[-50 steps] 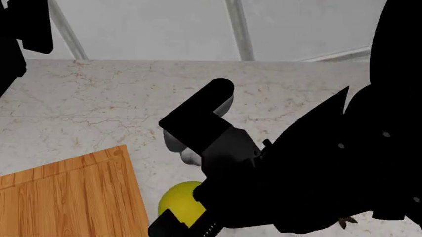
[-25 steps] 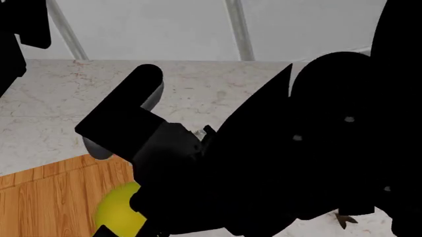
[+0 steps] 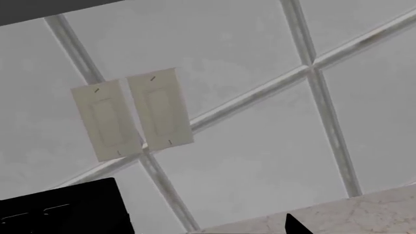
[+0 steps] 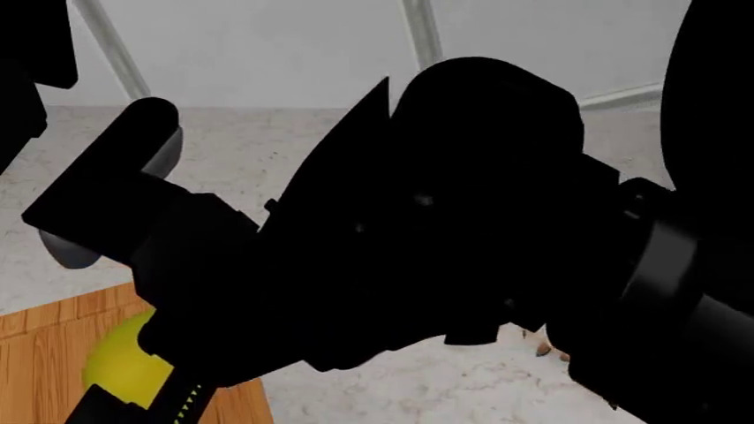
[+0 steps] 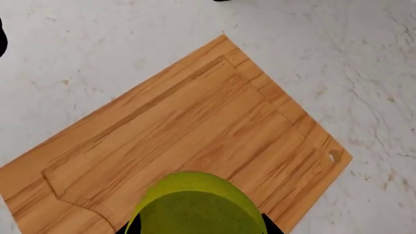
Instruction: Clear the non-vegetable object off the cutting board and place the vegetables onto it.
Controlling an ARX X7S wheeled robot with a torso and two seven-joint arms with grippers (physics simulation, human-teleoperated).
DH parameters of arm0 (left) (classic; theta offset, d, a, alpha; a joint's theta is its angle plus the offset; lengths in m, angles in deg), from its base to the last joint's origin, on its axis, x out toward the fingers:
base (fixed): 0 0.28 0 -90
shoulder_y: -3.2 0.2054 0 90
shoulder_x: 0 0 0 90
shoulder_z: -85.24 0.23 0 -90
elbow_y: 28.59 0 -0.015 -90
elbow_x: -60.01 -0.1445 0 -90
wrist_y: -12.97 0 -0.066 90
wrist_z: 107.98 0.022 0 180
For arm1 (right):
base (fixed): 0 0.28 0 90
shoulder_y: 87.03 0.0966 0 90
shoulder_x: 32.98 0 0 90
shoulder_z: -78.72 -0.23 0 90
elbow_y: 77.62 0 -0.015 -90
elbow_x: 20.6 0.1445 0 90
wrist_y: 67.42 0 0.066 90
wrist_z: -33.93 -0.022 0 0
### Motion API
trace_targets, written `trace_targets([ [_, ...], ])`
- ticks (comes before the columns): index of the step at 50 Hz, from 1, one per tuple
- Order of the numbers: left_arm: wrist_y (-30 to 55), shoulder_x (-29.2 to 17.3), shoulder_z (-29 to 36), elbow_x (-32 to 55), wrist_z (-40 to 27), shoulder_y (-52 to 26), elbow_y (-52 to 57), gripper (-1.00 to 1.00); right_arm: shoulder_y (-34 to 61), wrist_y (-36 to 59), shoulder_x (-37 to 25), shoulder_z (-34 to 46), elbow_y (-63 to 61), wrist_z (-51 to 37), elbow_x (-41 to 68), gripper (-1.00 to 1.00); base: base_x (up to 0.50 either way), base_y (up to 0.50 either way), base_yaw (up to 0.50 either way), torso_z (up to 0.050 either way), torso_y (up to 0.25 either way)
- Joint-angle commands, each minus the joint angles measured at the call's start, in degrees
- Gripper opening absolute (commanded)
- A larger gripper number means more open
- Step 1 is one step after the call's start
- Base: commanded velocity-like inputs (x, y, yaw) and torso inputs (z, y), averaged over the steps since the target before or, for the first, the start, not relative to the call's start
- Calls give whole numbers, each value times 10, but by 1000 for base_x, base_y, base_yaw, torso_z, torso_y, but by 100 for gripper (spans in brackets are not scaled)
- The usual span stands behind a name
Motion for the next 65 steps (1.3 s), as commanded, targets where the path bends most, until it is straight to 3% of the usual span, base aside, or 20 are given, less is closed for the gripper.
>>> trace_targets([
  [1, 2, 7, -23, -1, 13, 5, 3, 100, -11, -26, 44, -2, 25, 67, -67, -100, 0, 0, 0, 0, 0],
  [12, 1, 5, -26, 4, 9, 13, 7, 100, -37, -44, 45, 25, 36, 70, -112, -100, 0, 0, 0, 0, 0],
  [41, 5, -1, -32, 17, 0, 8, 8, 100, -92, -56, 45, 38, -3, 31, -94, -100, 0, 0, 0, 0, 0],
  [42, 7, -1, -35, 19, 0, 9, 8, 100, -92, -56, 45, 39, -4, 31, -94, 100, 0, 0, 0, 0, 0],
  [65, 9, 0, -37, 31, -8, 11, 11, 100, -44, -18, 2, 16, -50, -24, -29, 100, 0, 0, 0, 0, 0],
])
